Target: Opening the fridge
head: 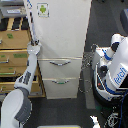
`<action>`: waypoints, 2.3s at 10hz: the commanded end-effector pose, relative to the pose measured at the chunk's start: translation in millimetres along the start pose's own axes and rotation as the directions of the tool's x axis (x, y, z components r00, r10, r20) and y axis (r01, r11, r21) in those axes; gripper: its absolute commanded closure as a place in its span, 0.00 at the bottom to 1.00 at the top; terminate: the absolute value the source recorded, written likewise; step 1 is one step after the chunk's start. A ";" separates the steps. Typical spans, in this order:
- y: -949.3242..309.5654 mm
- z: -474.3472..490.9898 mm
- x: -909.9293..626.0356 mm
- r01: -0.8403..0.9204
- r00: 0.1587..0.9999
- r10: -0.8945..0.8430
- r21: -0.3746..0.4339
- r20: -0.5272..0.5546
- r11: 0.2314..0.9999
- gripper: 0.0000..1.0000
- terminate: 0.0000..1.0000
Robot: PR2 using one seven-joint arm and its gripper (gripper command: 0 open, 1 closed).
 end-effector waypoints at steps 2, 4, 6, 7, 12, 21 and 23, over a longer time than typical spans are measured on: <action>4.0 -17.0 -7.2 0.021 1.000 -0.021 0.007 0.003 1.000 1.00 0.00; -4.5 -22.0 -5.0 0.034 0.999 -0.034 0.005 0.005 0.999 1.00 0.00; -4.3 -23.5 -2.9 0.034 0.999 -0.034 -0.001 0.006 0.999 1.00 0.00; -4.7 -28.3 -6.5 0.053 0.999 -0.053 0.004 -0.002 0.999 1.00 0.00; -70.8 52.0 -174.5 0.438 0.899 -0.435 -0.060 0.052 0.897 1.00 0.00; -343.3 361.8 -535.6 0.900 0.394 -0.850 -0.334 0.351 0.280 1.00 0.00; -404.4 388.8 -625.3 0.887 0.118 -0.878 -0.447 0.465 -0.118 1.00 0.00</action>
